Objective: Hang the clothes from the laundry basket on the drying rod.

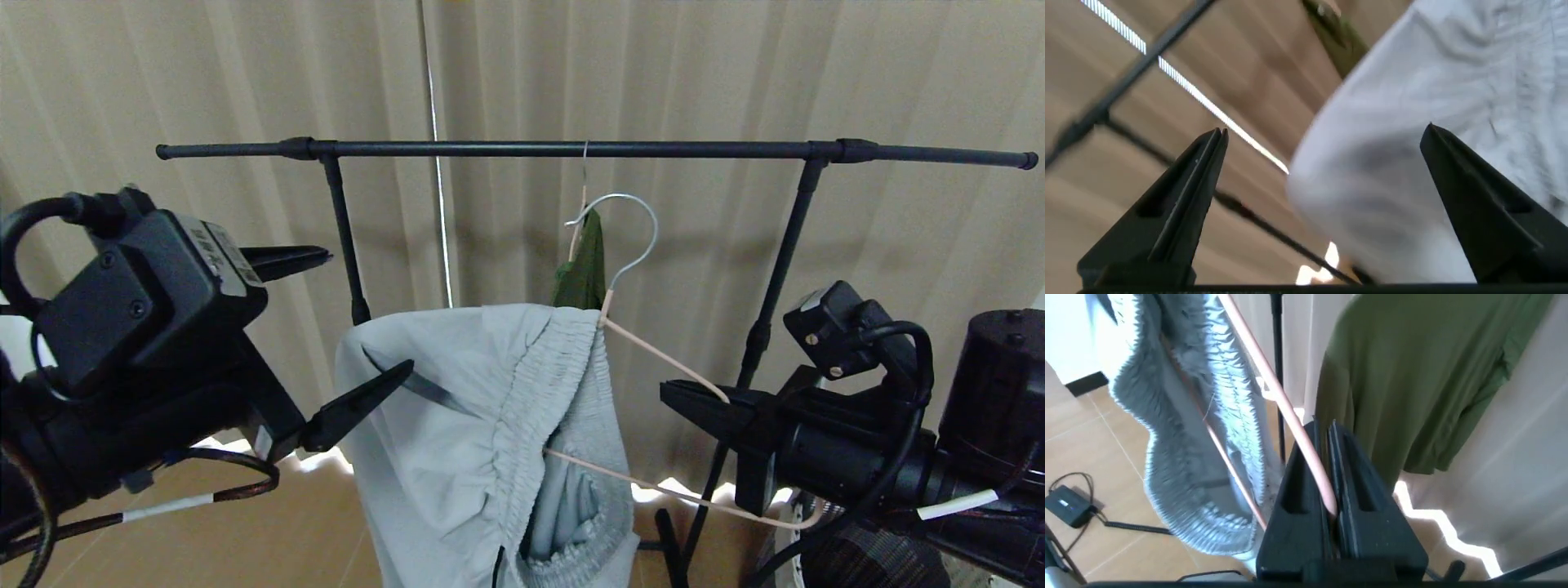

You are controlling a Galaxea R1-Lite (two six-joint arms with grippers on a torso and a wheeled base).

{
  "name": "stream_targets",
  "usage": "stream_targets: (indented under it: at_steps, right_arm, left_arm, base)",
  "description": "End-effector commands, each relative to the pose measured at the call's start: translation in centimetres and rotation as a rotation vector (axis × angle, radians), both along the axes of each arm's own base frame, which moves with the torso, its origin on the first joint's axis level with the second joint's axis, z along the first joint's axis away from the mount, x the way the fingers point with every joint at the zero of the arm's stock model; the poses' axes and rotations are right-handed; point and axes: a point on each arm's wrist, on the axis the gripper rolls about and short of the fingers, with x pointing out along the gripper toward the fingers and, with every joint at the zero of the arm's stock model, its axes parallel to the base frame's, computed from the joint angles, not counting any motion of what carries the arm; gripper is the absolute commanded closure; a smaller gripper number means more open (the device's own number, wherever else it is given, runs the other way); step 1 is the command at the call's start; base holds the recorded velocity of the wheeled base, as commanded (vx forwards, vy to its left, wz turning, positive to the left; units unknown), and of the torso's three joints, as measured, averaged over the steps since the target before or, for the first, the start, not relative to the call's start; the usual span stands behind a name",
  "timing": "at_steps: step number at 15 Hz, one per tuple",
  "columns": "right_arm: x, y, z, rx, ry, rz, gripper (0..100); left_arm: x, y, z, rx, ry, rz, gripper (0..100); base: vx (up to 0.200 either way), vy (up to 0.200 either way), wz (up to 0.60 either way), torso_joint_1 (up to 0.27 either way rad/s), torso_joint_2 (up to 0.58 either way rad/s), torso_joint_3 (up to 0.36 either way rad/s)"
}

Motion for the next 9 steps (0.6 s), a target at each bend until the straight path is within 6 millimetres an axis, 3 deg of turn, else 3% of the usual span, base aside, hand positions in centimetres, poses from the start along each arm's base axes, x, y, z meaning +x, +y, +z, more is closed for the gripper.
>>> stream_targets:
  at_steps: [1,5,9]
  right_arm:
    - [0.0,0.4,-0.4,-0.020,0.002,0.018,100]
    - [-0.4,1.5,-0.2,-0.015,-0.007,0.071,100]
    - [-2.2,1.9,0.1,-0.002,-0.021,0.136,100]
  left_arm:
    - [1.4,-1.1,-0.8,0.044,0.026,-0.029,0]
    - [1.4,-1.7,-1.6,0.058,0.051,-0.121,0]
    - [2.1,-2.2,-2.1,0.068,0.070,-0.121,0]
  base:
    - [0.000,0.000,0.00,0.000,0.00,0.000]
    - [0.000,0.000,0.00,0.000,0.00,0.000]
    - [0.000,0.000,0.00,0.000,0.00,0.000]
